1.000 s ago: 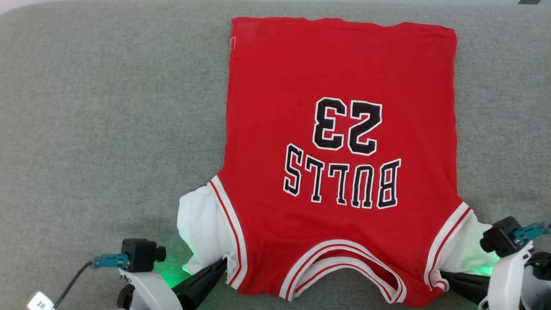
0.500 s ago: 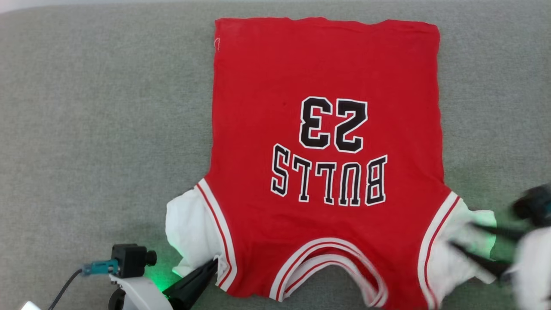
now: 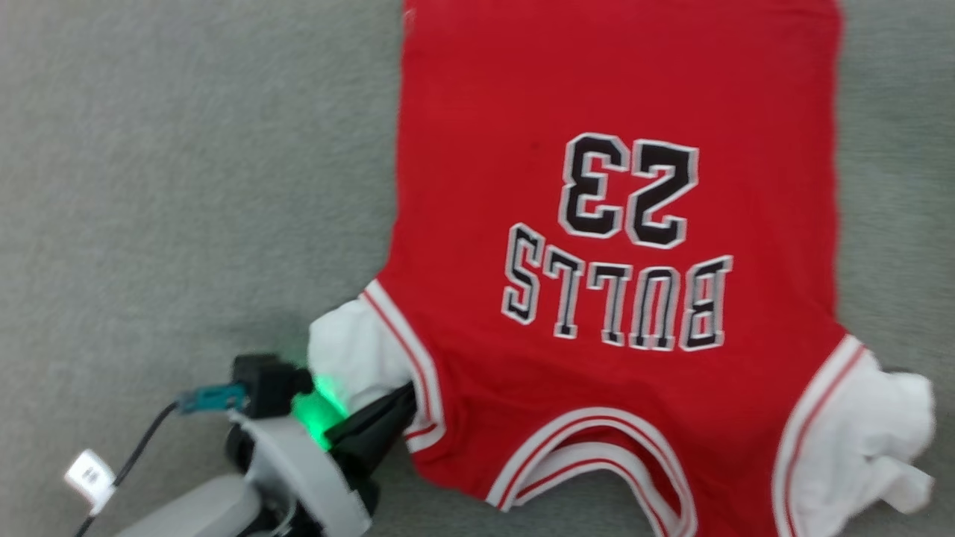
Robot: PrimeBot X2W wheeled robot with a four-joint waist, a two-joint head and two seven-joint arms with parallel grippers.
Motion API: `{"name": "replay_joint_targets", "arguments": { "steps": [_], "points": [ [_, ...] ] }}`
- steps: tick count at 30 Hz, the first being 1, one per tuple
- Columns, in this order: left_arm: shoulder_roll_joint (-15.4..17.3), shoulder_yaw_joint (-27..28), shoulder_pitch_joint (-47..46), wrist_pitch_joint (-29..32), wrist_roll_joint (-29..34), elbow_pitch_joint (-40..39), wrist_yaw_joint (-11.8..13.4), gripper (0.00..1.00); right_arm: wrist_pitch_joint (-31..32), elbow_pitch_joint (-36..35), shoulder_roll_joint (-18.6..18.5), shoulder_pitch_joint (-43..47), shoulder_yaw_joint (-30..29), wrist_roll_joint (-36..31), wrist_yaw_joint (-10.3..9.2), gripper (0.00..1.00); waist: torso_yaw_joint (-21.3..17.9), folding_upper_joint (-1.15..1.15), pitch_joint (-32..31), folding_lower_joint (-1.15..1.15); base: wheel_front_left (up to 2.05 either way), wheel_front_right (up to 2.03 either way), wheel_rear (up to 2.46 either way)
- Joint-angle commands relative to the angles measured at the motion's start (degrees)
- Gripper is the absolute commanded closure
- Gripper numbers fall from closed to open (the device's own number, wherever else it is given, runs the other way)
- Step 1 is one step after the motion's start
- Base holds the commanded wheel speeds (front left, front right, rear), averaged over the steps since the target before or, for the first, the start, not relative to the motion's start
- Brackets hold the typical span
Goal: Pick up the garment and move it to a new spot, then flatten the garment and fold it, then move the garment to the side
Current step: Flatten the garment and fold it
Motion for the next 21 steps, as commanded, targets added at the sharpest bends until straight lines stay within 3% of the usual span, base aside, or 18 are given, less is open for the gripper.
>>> {"name": "replay_joint_targets", "arguments": {
  "steps": [1,6,11,17,21],
  "points": [
    [-4.3,-1.1,-2.8,1.4,0.8,1.0,0.0,1.0,2.6,5.8,4.0,-5.7,-1.0,-2.9,-0.09,0.0,5.1,0.0,4.4,0.0,0.0,0.0,0.0],
    [-5.8,-2.2,-5.7,1.1,1.9,0.8,-0.1,1.0,10.1,24.7,14.1,-20.2,-1.9,-12.5,-0.09,0.0,9.2,0.0,8.0,0.0,0.0,0.0,0.0],
    [-6.4,-3.4,-7.2,0.9,1.6,1.5,0.1,1.0,19.4,39.3,18.3,-29.7,-0.5,-22.6,-0.08,0.0,11.8,0.0,11.2,0.0,0.0,0.0,0.0],
    [-6.2,-4.1,-8.0,-0.3,1.1,2.9,0.5,1.0,24.1,48.5,21.2,-35.4,-1.3,-29.8,-0.08,0.0,12.3,0.0,13.5,0.0,0.0,0.0,0.0],
    [-6.4,-4.7,-8.6,-0.9,0.6,3.6,0.5,1.0,23.6,49.9,23.2,-34.7,-0.8,-31.0,-0.06,0.02,11.9,0.0,13.9,0.0,0.0,0.0,0.0]
  ]
}}
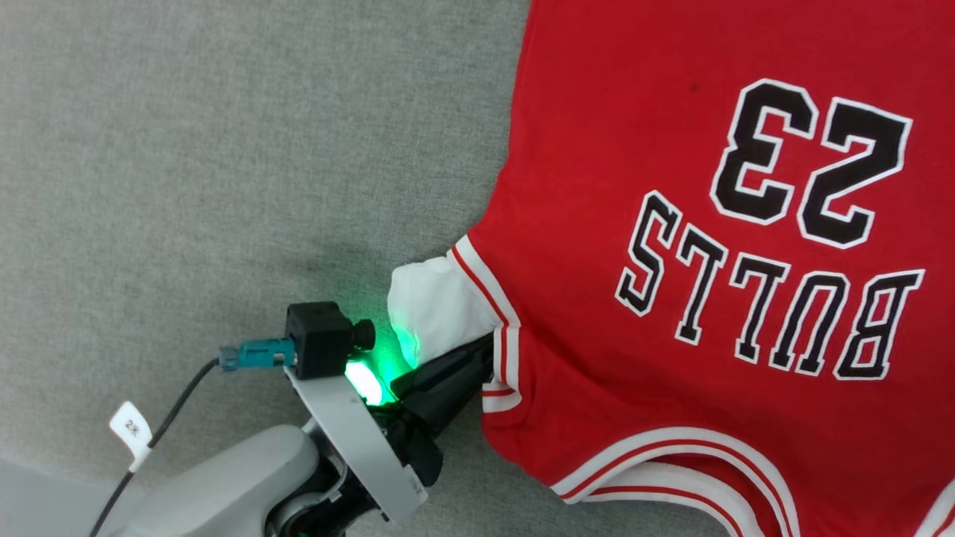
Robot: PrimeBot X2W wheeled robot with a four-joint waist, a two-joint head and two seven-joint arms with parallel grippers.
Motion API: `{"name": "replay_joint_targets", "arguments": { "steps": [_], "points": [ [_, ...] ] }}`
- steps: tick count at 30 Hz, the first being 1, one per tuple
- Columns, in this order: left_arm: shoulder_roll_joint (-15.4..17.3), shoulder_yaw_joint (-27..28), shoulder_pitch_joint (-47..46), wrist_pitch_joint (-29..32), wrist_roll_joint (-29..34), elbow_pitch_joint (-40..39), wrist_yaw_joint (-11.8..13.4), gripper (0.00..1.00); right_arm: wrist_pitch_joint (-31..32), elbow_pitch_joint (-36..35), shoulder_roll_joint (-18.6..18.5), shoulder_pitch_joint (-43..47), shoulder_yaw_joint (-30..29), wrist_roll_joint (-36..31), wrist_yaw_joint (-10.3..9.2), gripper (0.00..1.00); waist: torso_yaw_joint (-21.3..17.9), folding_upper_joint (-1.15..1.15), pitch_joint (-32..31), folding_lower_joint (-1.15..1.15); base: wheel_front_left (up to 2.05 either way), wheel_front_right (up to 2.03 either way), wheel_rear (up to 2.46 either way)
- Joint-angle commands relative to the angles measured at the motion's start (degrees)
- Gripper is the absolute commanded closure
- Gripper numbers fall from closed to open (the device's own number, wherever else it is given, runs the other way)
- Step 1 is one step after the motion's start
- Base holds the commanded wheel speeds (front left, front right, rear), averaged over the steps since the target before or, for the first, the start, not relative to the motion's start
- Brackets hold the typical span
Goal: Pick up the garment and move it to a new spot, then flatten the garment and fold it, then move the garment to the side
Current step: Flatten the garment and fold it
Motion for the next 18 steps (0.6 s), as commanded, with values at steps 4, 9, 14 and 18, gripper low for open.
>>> {"name": "replay_joint_targets", "arguments": {
  "steps": [4,9,14,18],
  "points": [
    [-1.0,-0.3,-0.1,0.2,-0.6,7.7,1.2,1.0,-2.4,1.2,2.9,3.0,0.8,-0.4,0.01,1.0,-0.9,0.0,0.0,0.0,0.0,0.0,0.0],
    [0.6,2.6,1.5,-0.8,0.3,8.6,1.2,1.0,-5.4,-1.0,2.4,4.7,1.9,1.8,-0.01,1.0,-2.8,0.0,-4.0,0.0,0.0,0.0,0.0],
    [2.5,6.1,5.7,-1.1,1.2,7.7,1.3,1.0,-4.7,-11.6,-3.0,11.5,6.0,9.3,-0.04,1.0,-4.6,0.0,-9.0,0.0,0.0,0.0,0.0],
    [3.3,9.0,9.2,-1.3,2.6,6.4,1.1,1.0,-3.0,-24.2,-11.4,21.1,8.6,16.5,-0.04,1.0,-6.1,0.0,-12.2,0.0,0.0,0.0,0.0]
  ]
}}
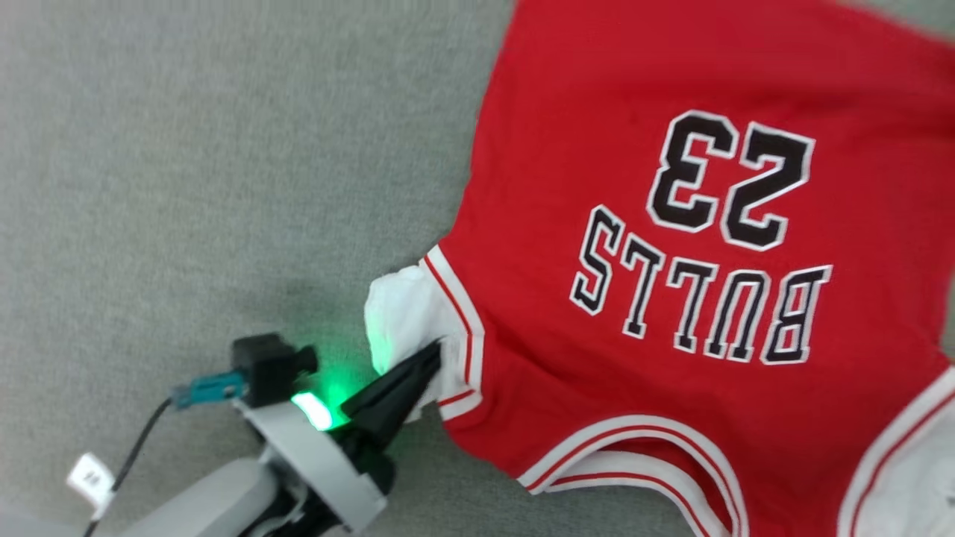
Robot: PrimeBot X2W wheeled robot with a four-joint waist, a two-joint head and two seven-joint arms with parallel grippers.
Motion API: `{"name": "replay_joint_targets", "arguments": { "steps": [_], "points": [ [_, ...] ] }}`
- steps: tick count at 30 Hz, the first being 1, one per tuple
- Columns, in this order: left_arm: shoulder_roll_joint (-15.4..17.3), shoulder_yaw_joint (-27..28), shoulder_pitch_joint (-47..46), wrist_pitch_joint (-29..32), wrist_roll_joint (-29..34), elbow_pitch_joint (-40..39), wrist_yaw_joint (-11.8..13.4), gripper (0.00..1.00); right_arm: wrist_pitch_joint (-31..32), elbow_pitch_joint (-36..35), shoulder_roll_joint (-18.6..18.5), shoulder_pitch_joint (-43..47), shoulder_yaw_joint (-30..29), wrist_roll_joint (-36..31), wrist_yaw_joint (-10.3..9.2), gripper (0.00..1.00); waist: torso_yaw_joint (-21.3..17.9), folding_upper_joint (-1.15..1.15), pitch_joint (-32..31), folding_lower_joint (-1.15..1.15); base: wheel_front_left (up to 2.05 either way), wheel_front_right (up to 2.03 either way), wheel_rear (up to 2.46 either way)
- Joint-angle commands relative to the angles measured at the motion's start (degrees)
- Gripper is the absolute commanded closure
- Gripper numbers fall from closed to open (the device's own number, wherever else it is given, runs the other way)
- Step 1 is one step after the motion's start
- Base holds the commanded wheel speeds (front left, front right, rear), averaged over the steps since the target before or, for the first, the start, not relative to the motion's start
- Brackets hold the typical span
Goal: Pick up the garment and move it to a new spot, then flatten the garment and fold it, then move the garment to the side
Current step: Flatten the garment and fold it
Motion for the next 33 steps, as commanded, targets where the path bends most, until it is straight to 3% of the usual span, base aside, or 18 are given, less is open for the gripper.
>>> {"name": "replay_joint_targets", "arguments": {
  "steps": [1,4,7,11,15,21,28,29,30,31,33],
  "points": [
    [2.2,1.4,1.6,0.1,0.3,2.7,1.0,1.0,0.9,-3.1,-1.9,3.9,0.8,2.0,-0.07,1.0,-3.4,0.0,-4.5,0.0,0.0,0.0,0.0],
    [2.9,2.9,3.7,0.1,1.2,1.6,0.9,1.0,1.6,-11.5,-8.0,12.3,0.7,6.5,-0.08,1.0,-4.8,0.0,-6.0,0.0,0.0,0.0,0.0],
    [3.5,4.3,5.2,0.1,2.1,1.3,0.7,1.0,0.9,-18.9,-11.7,21.5,0.0,10.0,-0.08,1.0,-6.0,0.0,-7.4,0.0,0.0,0.0,0.0],
    [3.5,6.2,7.0,0.1,3.2,1.2,0.9,1.0,-0.6,-27.0,-14.1,34.7,-1.3,14.2,-0.07,1.0,-7.3,0.0,-8.4,0.0,0.0,0.0,0.0],
    [3.6,7.2,8.0,0.1,4.1,1.4,1.3,1.0,-1.5,-32.6,-15.6,43.9,-0.9,13.4,-0.07,1.0,-7.8,0.0,-8.9,0.0,0.0,0.0,0.0],
    [3.0,9.5,10.3,0.1,5.4,1.4,2.0,1.0,-2.6,-38.7,-12.8,57.7,-0.6,10.8,-0.07,1.0,-8.6,0.0,-9.9,0.0,0.0,0.0,0.0],
    [3.2,10.4,12.2,0.1,5.9,1.6,2.3,1.0,-4.6,-39.5,-6.1,61.3,-4.5,3.8,-0.07,1.0,-9.8,0.0,-11.1,0.0,0.0,0.0,0.0],
    [3.3,10.4,12.4,0.1,5.8,1.5,2.4,1.0,-5.0,-39.4,-5.4,61.2,-5.5,2.9,-0.07,0.63,-9.9,0.0,-11.2,0.0,0.0,0.0,0.0],
    [3.4,10.5,12.5,0.1,5.8,1.4,2.4,1.0,-5.3,-39.5,-4.8,61.2,-6.7,2.0,-0.07,0.18,-10.1,0.0,-11.3,0.0,0.0,0.0,0.0],
    [3.5,10.5,12.7,0.1,5.7,1.3,2.4,1.0,-5.5,-39.6,-4.1,61.3,-8.1,1.3,-0.07,0.0,-10.2,0.0,-11.4,0.0,0.0,0.0,0.0],
    [3.7,10.8,12.9,0.1,5.5,1.1,2.5,1.0,-5.2,-40.8,-3.2,61.7,-10.9,0.6,-0.07,0.0,-10.6,0.0,-11.5,0.0,0.0,0.0,0.0]
  ]
}}
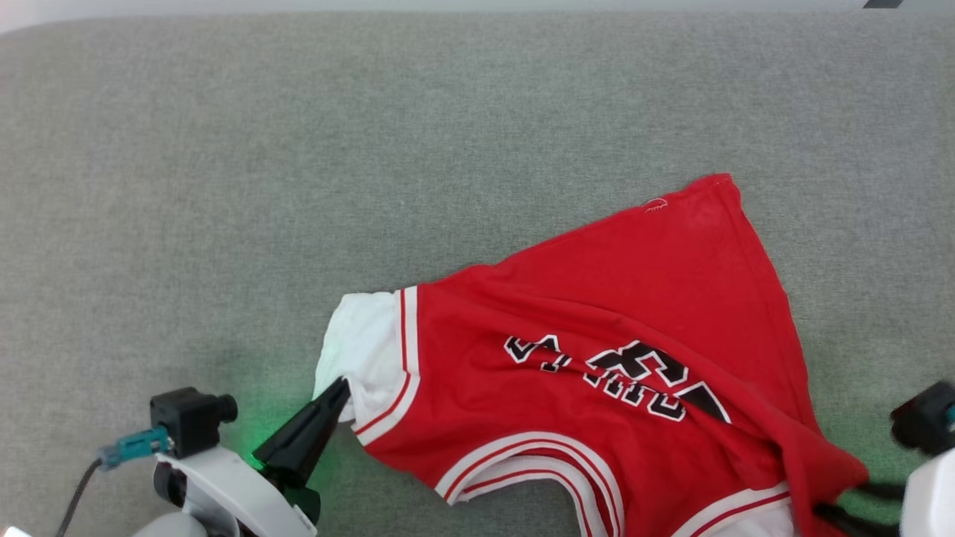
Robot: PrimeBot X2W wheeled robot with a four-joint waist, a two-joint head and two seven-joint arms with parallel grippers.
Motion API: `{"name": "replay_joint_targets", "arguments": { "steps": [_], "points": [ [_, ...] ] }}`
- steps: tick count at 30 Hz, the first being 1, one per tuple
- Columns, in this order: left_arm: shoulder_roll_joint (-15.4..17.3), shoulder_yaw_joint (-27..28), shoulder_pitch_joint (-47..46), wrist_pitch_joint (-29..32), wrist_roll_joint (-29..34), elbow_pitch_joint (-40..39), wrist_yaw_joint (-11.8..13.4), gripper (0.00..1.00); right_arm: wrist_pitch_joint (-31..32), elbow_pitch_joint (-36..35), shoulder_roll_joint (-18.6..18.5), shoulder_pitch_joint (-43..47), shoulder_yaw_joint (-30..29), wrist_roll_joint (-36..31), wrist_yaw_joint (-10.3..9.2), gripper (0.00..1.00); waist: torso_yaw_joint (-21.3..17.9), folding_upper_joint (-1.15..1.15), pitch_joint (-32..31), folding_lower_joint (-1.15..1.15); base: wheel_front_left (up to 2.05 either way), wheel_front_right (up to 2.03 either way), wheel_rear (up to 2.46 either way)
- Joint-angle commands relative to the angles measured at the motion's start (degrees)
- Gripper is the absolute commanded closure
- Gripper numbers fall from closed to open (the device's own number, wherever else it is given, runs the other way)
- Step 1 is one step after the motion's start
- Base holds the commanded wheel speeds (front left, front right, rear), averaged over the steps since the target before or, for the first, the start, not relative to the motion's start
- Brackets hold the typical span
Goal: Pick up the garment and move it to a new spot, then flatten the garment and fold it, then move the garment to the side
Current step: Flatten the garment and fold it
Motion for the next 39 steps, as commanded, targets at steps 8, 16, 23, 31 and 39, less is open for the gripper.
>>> {"name": "replay_joint_targets", "arguments": {
  "steps": [8,16,23,31,39],
  "points": [
    [-1.2,2.5,1.5,0.0,1.0,-1.6,0.5,1.0,5.2,-11.4,0.0,0.8,-18.0,0.1,-0.07,0.0,0.3,0.0,0.4,0.0,0.0,0.0,0.0],
    [-3.8,3.3,-0.2,0.0,2.1,-0.9,-0.2,1.0,4.5,-7.9,4.1,-17.2,-17.9,-7.0,-0.07,0.0,2.9,0.0,2.8,0.0,0.0,0.0,0.0],
    [-5.7,3.2,-1.9,0.1,3.2,-0.2,-0.8,1.0,3.9,10.4,10.9,-36.2,-4.1,-13.9,-0.08,0.0,5.2,0.0,5.1,0.0,0.0,0.0,0.0],
    [-8.1,2.8,-4.1,0.0,3.5,1.4,-1.3,1.0,4.3,26.6,11.2,-45.3,8.6,-13.5,-0.07,0.0,7.0,0.0,7.3,0.0,0.0,0.0,0.0],
    [-8.8,1.8,-4.9,0.6,3.3,3.5,-1.6,1.0,0.9,31.3,10.9,-47.8,15.2,-6.6,-0.05,1.0,6.6,0.0,7.3,0.0,0.0,0.0,0.0]
  ]
}}
